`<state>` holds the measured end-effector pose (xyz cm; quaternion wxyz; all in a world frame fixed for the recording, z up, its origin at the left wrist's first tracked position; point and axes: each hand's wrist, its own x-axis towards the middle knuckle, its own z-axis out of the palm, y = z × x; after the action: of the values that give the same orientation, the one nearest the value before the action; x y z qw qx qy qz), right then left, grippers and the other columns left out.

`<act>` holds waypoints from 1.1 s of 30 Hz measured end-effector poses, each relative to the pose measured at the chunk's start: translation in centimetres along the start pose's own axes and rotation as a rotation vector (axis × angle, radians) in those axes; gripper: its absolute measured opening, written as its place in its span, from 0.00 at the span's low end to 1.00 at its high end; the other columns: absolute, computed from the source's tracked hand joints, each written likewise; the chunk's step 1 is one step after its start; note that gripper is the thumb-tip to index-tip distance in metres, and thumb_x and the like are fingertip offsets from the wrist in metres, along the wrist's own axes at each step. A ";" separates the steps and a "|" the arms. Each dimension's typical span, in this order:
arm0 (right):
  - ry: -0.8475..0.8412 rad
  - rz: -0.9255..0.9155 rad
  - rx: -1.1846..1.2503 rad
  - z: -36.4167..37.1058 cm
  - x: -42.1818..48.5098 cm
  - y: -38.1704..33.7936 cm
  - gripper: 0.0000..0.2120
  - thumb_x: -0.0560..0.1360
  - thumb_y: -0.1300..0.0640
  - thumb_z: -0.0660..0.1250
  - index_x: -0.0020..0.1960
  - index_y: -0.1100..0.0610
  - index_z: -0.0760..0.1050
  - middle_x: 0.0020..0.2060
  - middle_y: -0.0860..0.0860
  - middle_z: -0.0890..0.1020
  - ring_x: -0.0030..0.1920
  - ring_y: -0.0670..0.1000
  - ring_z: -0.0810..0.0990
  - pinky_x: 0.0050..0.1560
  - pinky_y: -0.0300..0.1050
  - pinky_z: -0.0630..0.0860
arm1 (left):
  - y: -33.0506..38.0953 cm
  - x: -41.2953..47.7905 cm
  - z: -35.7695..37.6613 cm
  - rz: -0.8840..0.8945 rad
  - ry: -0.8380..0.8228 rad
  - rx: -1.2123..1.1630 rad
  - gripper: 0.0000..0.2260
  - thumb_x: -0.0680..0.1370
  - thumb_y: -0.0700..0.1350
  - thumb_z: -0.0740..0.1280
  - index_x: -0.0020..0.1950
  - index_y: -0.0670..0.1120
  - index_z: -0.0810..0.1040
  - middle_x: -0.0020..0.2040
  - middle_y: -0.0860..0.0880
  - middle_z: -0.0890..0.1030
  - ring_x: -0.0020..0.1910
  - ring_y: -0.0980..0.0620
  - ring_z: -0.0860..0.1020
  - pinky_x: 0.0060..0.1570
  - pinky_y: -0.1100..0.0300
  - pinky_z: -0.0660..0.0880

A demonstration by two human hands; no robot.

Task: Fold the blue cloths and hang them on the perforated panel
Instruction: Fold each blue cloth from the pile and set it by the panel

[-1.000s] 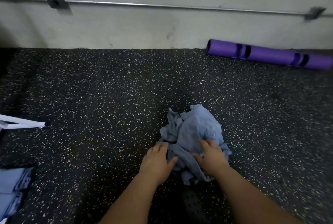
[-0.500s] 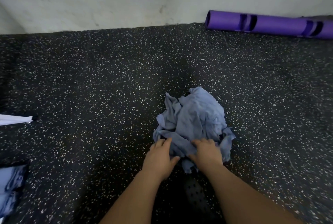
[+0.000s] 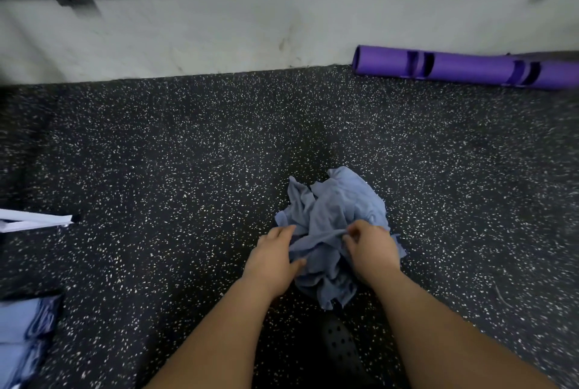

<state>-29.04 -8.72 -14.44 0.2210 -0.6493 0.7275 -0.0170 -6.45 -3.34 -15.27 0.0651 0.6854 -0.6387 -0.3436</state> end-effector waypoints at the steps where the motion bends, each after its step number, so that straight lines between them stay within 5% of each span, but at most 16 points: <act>1: 0.009 -0.002 0.011 -1.0 -0.3 -0.3 0.06 0.82 0.44 0.67 0.57 0.43 0.79 0.48 0.48 0.83 0.47 0.53 0.80 0.46 0.48 0.79 | 0.1 -0.3 -0.7 0.013 0.014 0.009 0.37 0.82 0.57 0.71 0.86 0.54 0.57 0.81 0.52 0.64 0.79 0.45 0.64 0.77 0.47 0.67; 9: 0.197 -0.099 0.181 -10.5 -3.9 -4.4 0.02 0.84 0.48 0.66 0.53 0.44 0.76 0.41 0.44 0.83 0.41 0.49 0.82 0.45 0.52 0.83 | 2.5 -5.4 -7.7 0.073 0.144 0.000 0.37 0.81 0.58 0.72 0.85 0.55 0.59 0.80 0.53 0.67 0.79 0.47 0.67 0.78 0.47 0.68; 19: 0.425 -0.387 0.582 -21.8 -12.7 -13.1 0.03 0.81 0.48 0.72 0.52 0.45 0.85 0.39 0.41 0.85 0.43 0.40 0.81 0.43 0.37 0.72 | 7.8 -15.1 -17.8 0.177 0.483 -0.218 0.27 0.80 0.56 0.74 0.79 0.56 0.73 0.71 0.57 0.79 0.68 0.56 0.78 0.70 0.58 0.73; 24: 0.383 -0.569 0.686 -25.9 -17.3 -17.6 0.03 0.81 0.50 0.73 0.50 0.44 0.85 0.41 0.39 0.85 0.45 0.37 0.82 0.48 0.36 0.74 | 9.1 -20.0 -21.8 0.243 0.663 -0.367 0.22 0.80 0.53 0.75 0.74 0.56 0.78 0.59 0.60 0.83 0.56 0.62 0.80 0.64 0.57 0.78; 29: 0.196 -0.694 0.807 -27.3 -21.0 -21.1 0.06 0.83 0.50 0.71 0.53 0.48 0.87 0.47 0.42 0.88 0.51 0.42 0.85 0.54 0.41 0.79 | 8.3 -23.9 -24.9 0.334 0.930 -0.290 0.24 0.81 0.50 0.74 0.76 0.58 0.74 0.71 0.59 0.77 0.70 0.56 0.74 0.72 0.59 0.69; 33: 0.032 -0.808 0.727 -26.3 -22.2 -23.0 0.09 0.85 0.50 0.67 0.53 0.49 0.87 0.49 0.44 0.88 0.53 0.47 0.86 0.53 0.45 0.81 | 7.1 -26.3 -26.3 0.391 0.985 -0.192 0.16 0.79 0.45 0.75 0.66 0.57 0.82 0.63 0.61 0.81 0.65 0.57 0.75 0.67 0.66 0.68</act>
<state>-15.14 1.98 23.08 0.3959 -0.7586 0.3708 -0.3609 3.61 10.39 18.54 0.4821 0.6245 -0.6141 -0.0198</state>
